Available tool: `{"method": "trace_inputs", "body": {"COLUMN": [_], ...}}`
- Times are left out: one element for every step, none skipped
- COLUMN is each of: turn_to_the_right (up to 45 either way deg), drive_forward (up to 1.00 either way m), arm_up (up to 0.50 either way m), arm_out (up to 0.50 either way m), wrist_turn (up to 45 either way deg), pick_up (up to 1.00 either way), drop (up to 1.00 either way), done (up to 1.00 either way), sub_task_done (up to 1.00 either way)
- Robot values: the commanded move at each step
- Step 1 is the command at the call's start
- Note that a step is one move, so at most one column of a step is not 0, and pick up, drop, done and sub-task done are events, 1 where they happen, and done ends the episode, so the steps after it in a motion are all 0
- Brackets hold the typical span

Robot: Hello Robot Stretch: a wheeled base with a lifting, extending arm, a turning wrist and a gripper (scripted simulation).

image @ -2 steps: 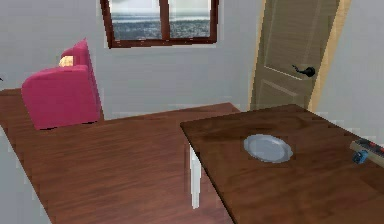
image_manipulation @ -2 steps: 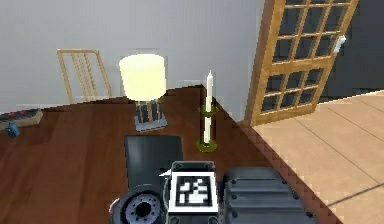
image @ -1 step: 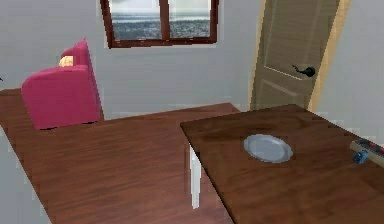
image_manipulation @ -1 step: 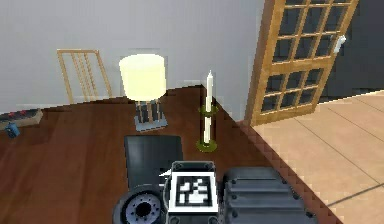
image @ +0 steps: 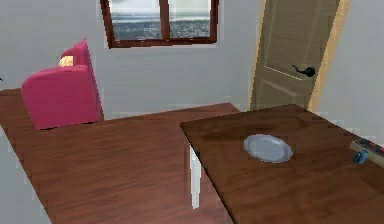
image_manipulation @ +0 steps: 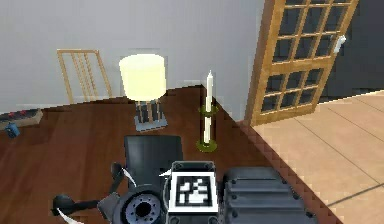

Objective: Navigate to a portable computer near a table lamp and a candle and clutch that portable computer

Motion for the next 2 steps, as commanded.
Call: {"method": "trace_inputs", "body": {"turn_to_the_right": [0.0, 0.0], "drive_forward": [0.00, 0.00], "arm_up": [0.00, -0.28], "arm_out": [0.00, 0.00], "wrist_turn": [12.0, 0.0], "pick_up": [0.00, 0.00], "drop": [0.00, 0.00], "done": [0.00, 0.00], "sub_task_done": [0.00, 0.00]}}
